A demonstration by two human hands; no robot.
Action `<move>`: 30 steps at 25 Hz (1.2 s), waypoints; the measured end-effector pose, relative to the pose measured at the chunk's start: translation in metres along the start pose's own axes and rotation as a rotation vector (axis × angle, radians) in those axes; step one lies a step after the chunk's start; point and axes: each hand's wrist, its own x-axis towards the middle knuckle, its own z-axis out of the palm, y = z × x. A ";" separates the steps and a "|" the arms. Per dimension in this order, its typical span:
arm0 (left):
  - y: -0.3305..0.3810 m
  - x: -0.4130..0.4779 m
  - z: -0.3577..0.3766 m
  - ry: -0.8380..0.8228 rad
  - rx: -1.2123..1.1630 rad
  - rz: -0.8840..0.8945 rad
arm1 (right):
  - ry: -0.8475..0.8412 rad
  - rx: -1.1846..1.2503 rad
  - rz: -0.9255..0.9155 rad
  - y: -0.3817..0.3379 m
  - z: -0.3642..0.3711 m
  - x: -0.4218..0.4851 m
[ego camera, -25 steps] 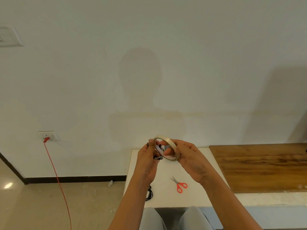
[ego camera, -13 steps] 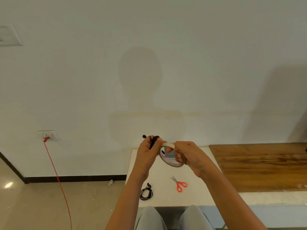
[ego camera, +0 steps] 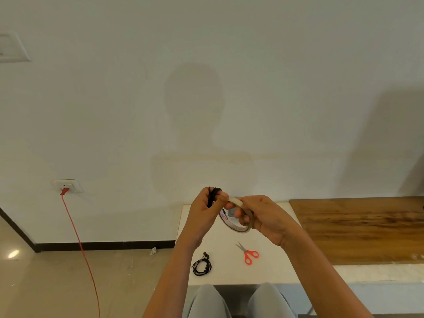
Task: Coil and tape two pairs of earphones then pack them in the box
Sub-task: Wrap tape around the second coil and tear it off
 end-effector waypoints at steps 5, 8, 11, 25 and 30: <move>0.010 0.003 -0.007 -0.031 0.132 0.133 | -0.025 0.016 0.014 -0.002 -0.003 0.003; 0.010 0.003 -0.009 -0.057 0.091 0.182 | -0.061 0.107 0.025 -0.003 -0.002 0.002; 0.008 0.001 -0.007 -0.053 -0.002 0.184 | -0.091 0.182 0.038 -0.003 -0.001 0.001; -0.007 -0.002 0.005 0.001 -0.289 0.161 | -0.023 0.159 0.061 -0.010 0.008 -0.005; -0.009 -0.001 0.011 0.043 -0.506 0.110 | 0.017 0.169 0.029 -0.012 0.018 -0.010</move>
